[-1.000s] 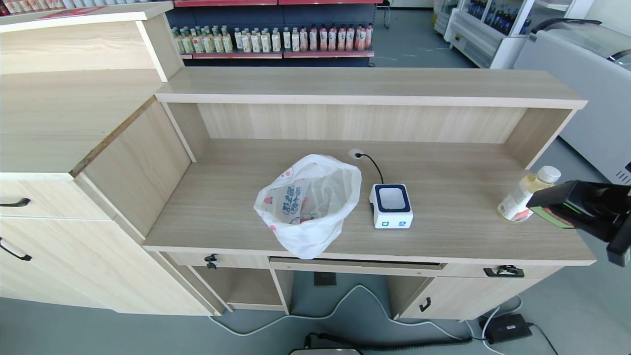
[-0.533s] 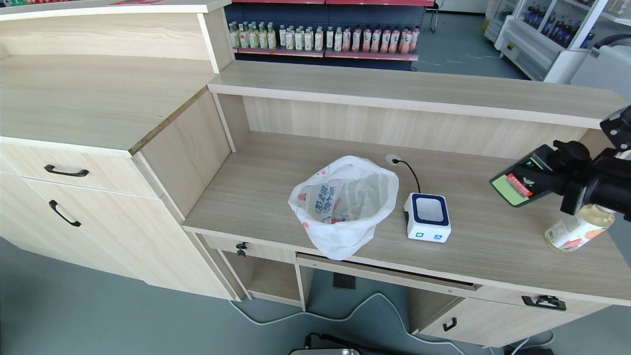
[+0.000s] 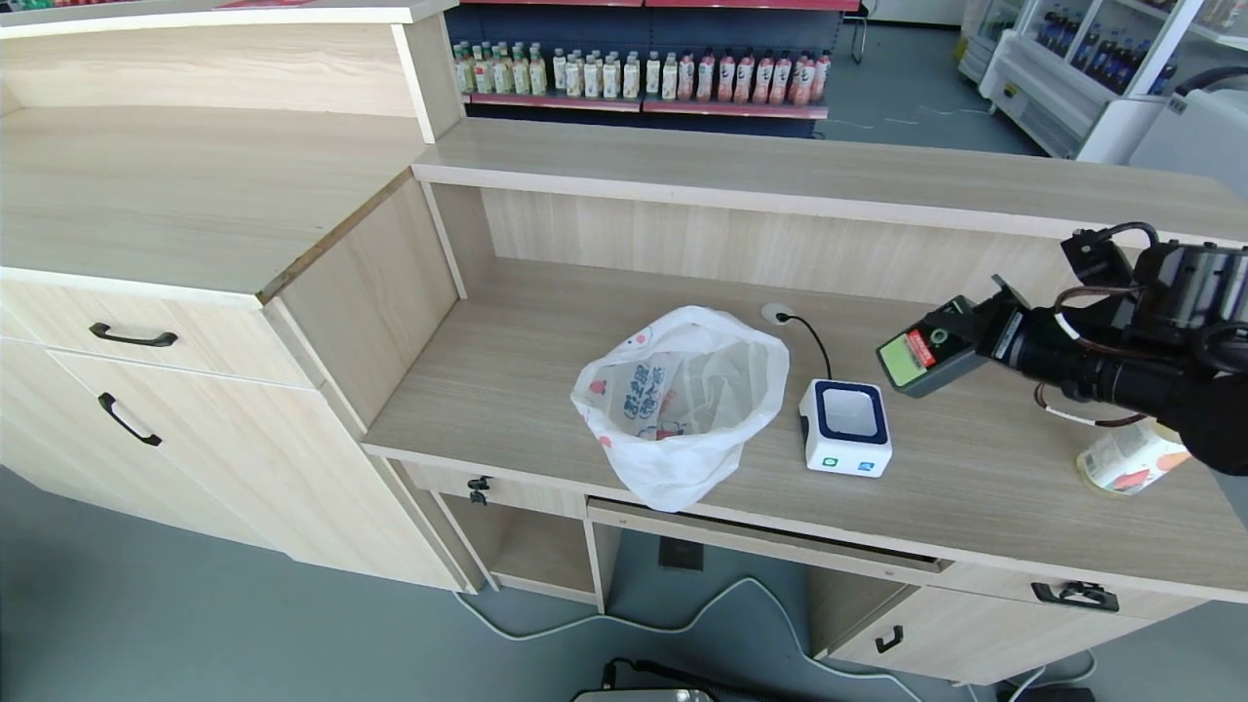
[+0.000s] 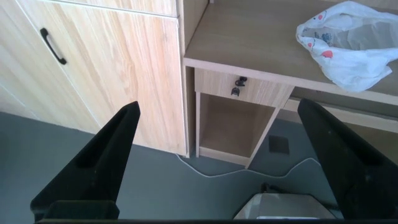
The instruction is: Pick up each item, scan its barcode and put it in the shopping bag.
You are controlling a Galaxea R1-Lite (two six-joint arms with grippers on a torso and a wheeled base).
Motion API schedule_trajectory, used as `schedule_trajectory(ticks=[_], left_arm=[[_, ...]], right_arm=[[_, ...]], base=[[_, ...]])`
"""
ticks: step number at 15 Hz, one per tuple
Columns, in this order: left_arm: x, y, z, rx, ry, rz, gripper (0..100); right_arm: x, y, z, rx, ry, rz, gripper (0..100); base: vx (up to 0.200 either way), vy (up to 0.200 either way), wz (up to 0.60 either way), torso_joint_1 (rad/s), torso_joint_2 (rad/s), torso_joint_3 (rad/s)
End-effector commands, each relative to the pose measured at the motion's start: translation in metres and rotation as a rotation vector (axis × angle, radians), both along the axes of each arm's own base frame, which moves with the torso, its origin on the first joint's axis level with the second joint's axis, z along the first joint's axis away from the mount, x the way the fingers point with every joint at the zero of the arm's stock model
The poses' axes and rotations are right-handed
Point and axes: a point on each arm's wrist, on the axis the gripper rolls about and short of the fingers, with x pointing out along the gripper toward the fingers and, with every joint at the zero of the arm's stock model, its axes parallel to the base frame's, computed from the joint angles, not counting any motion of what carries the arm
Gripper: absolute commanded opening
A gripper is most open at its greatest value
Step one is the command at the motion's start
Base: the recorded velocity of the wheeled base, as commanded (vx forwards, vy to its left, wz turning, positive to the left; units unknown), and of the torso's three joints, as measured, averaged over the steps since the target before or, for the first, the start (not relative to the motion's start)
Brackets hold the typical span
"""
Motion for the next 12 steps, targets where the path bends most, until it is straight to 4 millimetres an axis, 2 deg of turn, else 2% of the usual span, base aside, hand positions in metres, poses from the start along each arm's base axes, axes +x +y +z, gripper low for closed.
schedule_trajectory(ticks=[1,7,12], left_arm=[[0.0,0.0,0.0,0.0,-0.001,0.0,100],[0.0,0.0,0.0,0.0,-0.001,0.0,100],[0.0,0.0,0.0,-0.002,-0.001,0.0,100]], right_arm=[[0.009,0.007,-0.025,0.008,0.075,0.023,0],[0.02,0.013,-0.042,-0.01,0.116,-0.013,0],[0.024,0.026,-0.043,-0.014,0.11,0.007,0]], base=[[0.0,0.0,0.0,0.0,0.0,0.0],[0.0,0.0,0.0,0.0,0.0,0.0],[0.0,0.0,0.0,0.0,0.0,0.0]])
